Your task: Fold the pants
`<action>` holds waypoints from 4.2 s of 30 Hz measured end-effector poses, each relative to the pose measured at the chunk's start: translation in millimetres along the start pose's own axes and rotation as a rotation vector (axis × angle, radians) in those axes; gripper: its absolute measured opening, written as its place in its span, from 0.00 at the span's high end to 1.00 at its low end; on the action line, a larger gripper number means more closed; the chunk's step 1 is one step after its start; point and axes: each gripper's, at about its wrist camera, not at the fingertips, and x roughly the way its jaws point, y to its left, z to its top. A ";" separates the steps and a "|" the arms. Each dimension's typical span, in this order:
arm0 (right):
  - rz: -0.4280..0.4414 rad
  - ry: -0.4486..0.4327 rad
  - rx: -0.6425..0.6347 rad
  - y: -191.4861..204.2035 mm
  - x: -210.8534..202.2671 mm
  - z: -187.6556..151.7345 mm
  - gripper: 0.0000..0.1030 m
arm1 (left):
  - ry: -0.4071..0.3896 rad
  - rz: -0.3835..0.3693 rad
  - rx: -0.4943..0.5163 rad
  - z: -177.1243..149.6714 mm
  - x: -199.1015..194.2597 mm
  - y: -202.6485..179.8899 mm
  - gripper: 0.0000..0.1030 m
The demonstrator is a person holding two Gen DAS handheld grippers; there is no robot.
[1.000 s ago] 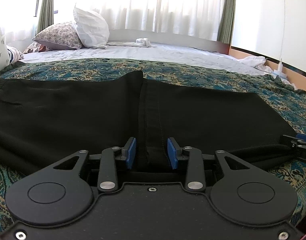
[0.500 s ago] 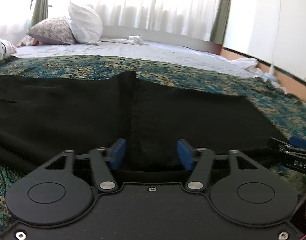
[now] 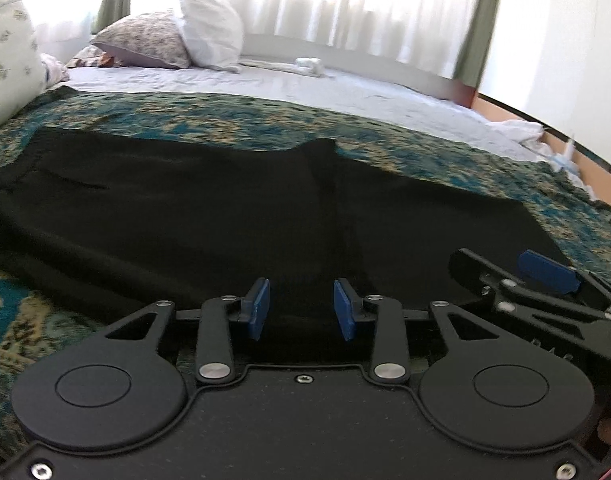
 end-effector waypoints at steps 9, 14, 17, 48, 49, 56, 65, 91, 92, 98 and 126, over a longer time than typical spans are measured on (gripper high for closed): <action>0.021 0.089 -0.049 32.5 18.2 -11.8 0.24 | -0.009 0.035 -0.013 -2.3 1.5 19.4 0.74; 0.019 0.093 -0.066 41.4 15.9 -18.2 0.33 | -0.021 0.043 -0.022 0.6 0.8 24.7 0.63; 0.020 0.094 -0.064 41.4 17.0 -18.7 0.33 | -0.054 0.058 -0.036 2.9 -6.0 32.9 0.29; 0.014 0.082 -0.076 43.9 13.7 -21.0 0.30 | -0.152 0.458 -0.481 35.2 17.9 183.6 0.75; 0.026 0.095 -0.073 42.9 13.6 -18.2 0.29 | -0.157 0.472 -0.463 37.9 17.8 181.8 0.79; 0.198 0.153 0.116 -10.6 -11.1 17.5 0.22 | -0.339 0.374 -0.237 74.8 -14.9 108.8 0.88; -0.021 0.064 0.205 -116.7 -56.3 29.7 0.20 | -0.372 0.096 0.098 96.0 -2.9 -82.8 0.88; -0.065 0.037 0.406 -173.7 -62.2 6.6 0.20 | -0.143 -0.268 0.380 20.4 -5.9 -158.0 0.28; -0.077 0.040 0.377 -166.7 -58.1 8.3 0.20 | -0.157 -0.235 0.367 23.0 -7.3 -148.7 0.30; -0.132 0.105 0.298 -141.2 -21.0 17.3 0.21 | -0.164 0.008 0.346 27.2 10.3 -108.2 0.48; -0.194 0.182 0.262 -131.6 40.6 22.7 0.61 | -0.055 0.025 0.182 11.6 55.2 -64.6 0.57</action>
